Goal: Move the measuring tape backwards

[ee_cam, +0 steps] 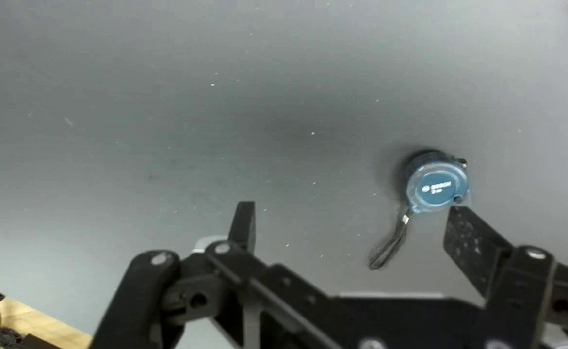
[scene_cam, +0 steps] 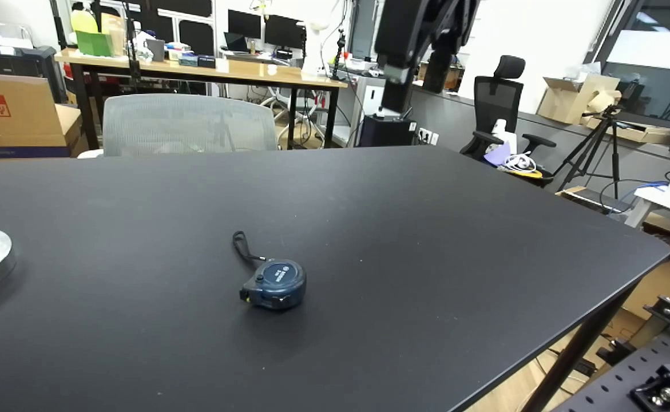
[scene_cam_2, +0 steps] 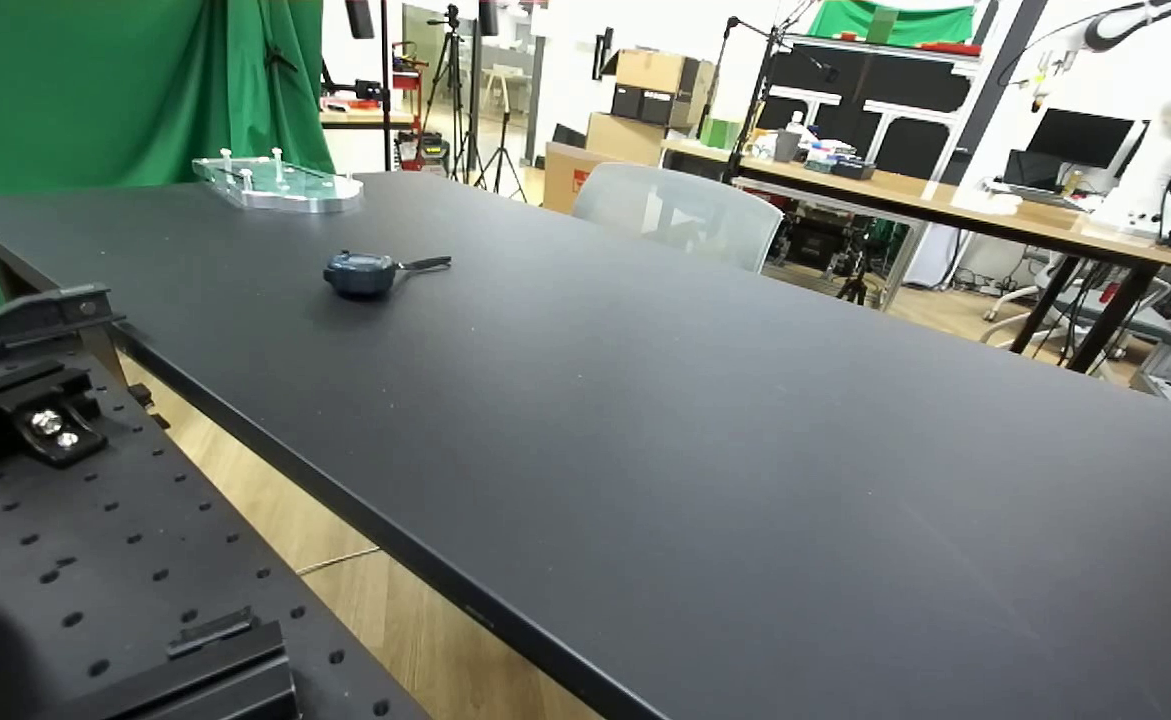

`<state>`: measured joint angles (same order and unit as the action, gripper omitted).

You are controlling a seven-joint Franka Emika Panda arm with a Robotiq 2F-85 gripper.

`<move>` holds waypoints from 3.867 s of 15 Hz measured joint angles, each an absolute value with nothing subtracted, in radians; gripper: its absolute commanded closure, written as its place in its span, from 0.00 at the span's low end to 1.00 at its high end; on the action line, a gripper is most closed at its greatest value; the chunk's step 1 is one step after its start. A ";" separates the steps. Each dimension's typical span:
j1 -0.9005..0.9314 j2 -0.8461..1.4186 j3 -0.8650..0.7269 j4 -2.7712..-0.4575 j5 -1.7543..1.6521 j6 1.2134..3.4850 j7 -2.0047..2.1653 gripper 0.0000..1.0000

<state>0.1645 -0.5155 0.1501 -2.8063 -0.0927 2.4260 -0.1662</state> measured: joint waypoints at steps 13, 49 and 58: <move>0.330 -0.264 0.295 -2.799 0.070 2.425 0.012 0.00; 0.373 0.294 0.097 -2.655 -0.270 3.006 -0.139 0.34; 0.373 0.314 0.105 -2.630 -0.269 3.010 -0.139 0.56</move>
